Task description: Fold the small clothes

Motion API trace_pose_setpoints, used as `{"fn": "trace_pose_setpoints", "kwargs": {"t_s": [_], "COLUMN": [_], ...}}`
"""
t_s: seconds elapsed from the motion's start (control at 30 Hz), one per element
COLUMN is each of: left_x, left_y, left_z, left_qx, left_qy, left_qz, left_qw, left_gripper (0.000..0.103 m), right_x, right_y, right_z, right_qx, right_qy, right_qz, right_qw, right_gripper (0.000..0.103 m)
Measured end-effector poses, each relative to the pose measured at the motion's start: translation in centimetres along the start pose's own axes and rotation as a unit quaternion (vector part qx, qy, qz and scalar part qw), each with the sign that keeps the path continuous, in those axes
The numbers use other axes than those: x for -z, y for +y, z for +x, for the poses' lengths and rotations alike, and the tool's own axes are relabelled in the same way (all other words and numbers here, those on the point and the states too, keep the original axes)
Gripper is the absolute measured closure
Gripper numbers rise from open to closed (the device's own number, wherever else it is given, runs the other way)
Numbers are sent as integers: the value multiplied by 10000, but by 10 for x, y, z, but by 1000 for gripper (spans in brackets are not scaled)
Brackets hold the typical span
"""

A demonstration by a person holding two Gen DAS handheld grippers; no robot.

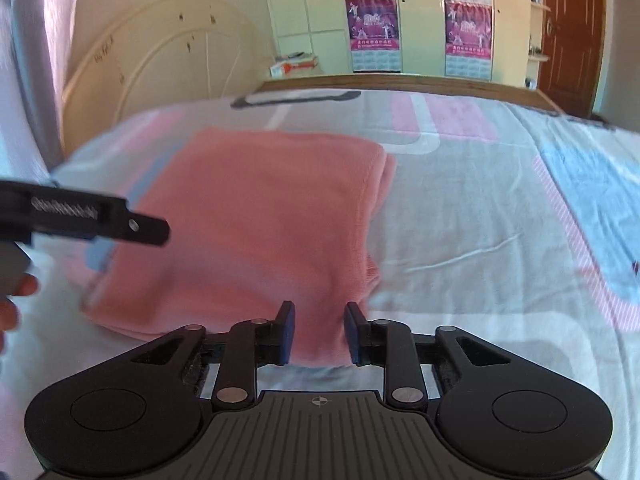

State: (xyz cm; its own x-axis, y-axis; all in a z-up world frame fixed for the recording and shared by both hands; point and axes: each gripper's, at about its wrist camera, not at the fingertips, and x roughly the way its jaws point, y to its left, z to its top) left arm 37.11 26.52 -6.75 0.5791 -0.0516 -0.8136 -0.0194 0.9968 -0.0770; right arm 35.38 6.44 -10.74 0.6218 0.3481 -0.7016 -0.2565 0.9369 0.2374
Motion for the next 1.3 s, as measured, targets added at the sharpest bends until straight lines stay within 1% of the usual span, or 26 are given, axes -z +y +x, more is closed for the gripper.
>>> {"fn": "trace_pose_setpoints", "kwargs": {"t_s": [0.07, 0.2, 0.3, 0.37, 0.47, 0.6, 0.67, 0.73, 0.77, 0.8, 0.9, 1.0, 1.07, 1.3], "left_x": [4, 13, 26, 37, 57, 87, 103, 119, 125, 132, 151, 168, 178, 200], "left_y": [-2, -8, -21, -33, -52, -75, -84, -94, -98, -103, -115, -123, -127, -130], "left_z": [-12, -43, -73, -93, -126, -171, -192, -212, -219, -227, -245, -260, -270, -291], "left_qx": [-144, -150, -260, -348, -425, -639, -808, -960, -976, -977, -1051, -1102, -1047, -1135], "left_qy": [-35, -65, -269, -360, -520, -782, -943, -1118, -1178, -1218, -1291, -1293, -1279, -1361], "left_qz": [-61, -124, -48, 39, 195, 118, 3, -73, -51, -10, 136, 202, 167, 151], "left_qw": [9999, 9998, 9993, 9987, 9976, 9948, 9923, 9891, 9882, 9877, 9860, 9853, 9861, 9841], "left_gripper": [1, 1, 1, 1, 1, 1, 1, 1, 1, 1, 1, 1, 1, 1], "right_x": [0, 3, 7, 10, 18, 33, 42, 53, 58, 64, 80, 94, 101, 117], "right_y": [1, 9, 9, 10, 13, 16, 16, 16, 17, 18, 21, 21, 19, 20], "right_z": [-16, -52, -80, -103, -138, -185, -206, -229, -239, -249, -277, -298, -308, -330], "right_qx": [-126, -309, -501, -613, -694, -648, -596, -472, -381, -254, 116, 308, 247, 64], "right_qy": [-62, -214, -311, -405, -597, -852, -968, -1139, -1223, -1317, -1595, -1761, -1813, -1868], "right_qz": [90, -46, -63, -127, -352, -620, -673, -733, -772, -816, -863, -810, -748, -721], "right_qw": [9999, 9993, 9982, 9972, 9952, 9923, 9912, 9897, 9888, 9876, 9833, 9806, 9803, 9797], "right_gripper": [47, 44, 40, 33, 27, 21, 10, 5, 2, 1, 0, 0, 0, 0]}}
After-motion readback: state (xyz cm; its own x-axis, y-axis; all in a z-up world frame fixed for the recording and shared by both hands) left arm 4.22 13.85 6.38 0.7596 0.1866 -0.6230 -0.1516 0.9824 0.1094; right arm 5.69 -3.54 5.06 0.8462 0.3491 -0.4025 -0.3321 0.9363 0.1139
